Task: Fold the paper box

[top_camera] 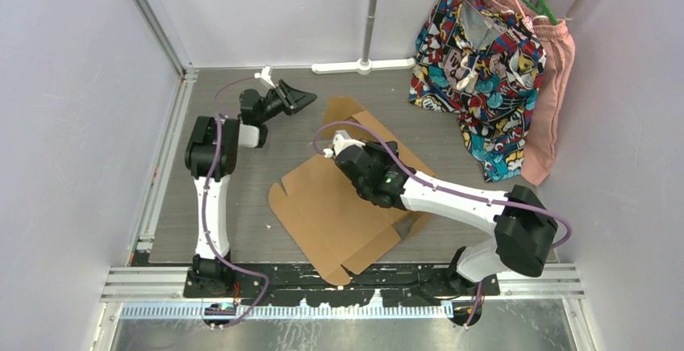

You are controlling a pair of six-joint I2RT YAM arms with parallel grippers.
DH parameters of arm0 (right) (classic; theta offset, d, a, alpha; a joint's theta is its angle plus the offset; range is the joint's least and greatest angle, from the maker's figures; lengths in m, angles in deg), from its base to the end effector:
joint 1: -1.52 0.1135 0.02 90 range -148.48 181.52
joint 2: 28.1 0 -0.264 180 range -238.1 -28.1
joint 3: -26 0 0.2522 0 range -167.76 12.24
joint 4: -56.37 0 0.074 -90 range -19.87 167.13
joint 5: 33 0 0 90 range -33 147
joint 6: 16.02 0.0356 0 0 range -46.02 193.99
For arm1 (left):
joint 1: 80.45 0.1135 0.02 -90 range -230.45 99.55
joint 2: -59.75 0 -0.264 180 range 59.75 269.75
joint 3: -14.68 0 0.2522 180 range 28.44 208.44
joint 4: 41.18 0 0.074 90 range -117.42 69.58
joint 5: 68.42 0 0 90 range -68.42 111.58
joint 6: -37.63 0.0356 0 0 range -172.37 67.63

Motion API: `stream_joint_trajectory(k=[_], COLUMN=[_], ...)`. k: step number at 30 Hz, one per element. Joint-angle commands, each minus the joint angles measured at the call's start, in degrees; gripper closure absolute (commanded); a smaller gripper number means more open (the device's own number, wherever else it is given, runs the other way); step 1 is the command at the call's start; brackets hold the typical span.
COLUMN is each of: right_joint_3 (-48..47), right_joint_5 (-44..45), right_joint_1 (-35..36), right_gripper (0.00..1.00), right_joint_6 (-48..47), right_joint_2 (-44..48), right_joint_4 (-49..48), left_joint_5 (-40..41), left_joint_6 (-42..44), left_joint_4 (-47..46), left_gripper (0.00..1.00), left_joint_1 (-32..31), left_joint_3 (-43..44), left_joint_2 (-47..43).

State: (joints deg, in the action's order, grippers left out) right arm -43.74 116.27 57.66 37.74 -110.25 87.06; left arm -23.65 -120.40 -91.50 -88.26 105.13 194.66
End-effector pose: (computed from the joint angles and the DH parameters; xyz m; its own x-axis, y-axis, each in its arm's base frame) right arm 0.1912 0.2300 0.2578 -0.2629 -0.9341 -0.2417 -0.2853 0.3146 -0.9054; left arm 0.4770 -0.0909 0.1339 -0.6998 -0.5633 -0.4394 0.3914 0.2123 -0.8954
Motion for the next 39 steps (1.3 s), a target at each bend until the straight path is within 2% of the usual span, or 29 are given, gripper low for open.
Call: stream_joint_trajectory(k=[1, 11, 19, 39], right_joint_3=[-0.2, -0.1, -0.3, -1.0], right_joint_5=[0.2, 0.2, 0.1, -0.4], right_joint_1=[0.1, 0.2, 0.2, 0.2], right_gripper=[0.98, 0.98, 0.99, 0.98], right_joint_6=[-0.8, -0.5, -0.2, 0.7], right_joint_2=[2.0, 2.0, 1.9, 0.5], right_joint_4=[-2.4, -2.5, -2.4, -2.5], left_joint_5=[-3.2, -5.0, -5.8, -6.4], left_joint_6=[-0.6, 2.7, 3.6, 5.6], left_joint_4=[-3.1, 4.4, 5.9, 4.3], left_gripper=[0.66, 0.66, 0.66, 0.67], left_joint_1=[-2.6, -6.8, -8.0, -9.7], left_joint_3=[4.4, 8.6, 9.1, 1.8], left_joint_2=[0.1, 1.3, 1.9, -2.3])
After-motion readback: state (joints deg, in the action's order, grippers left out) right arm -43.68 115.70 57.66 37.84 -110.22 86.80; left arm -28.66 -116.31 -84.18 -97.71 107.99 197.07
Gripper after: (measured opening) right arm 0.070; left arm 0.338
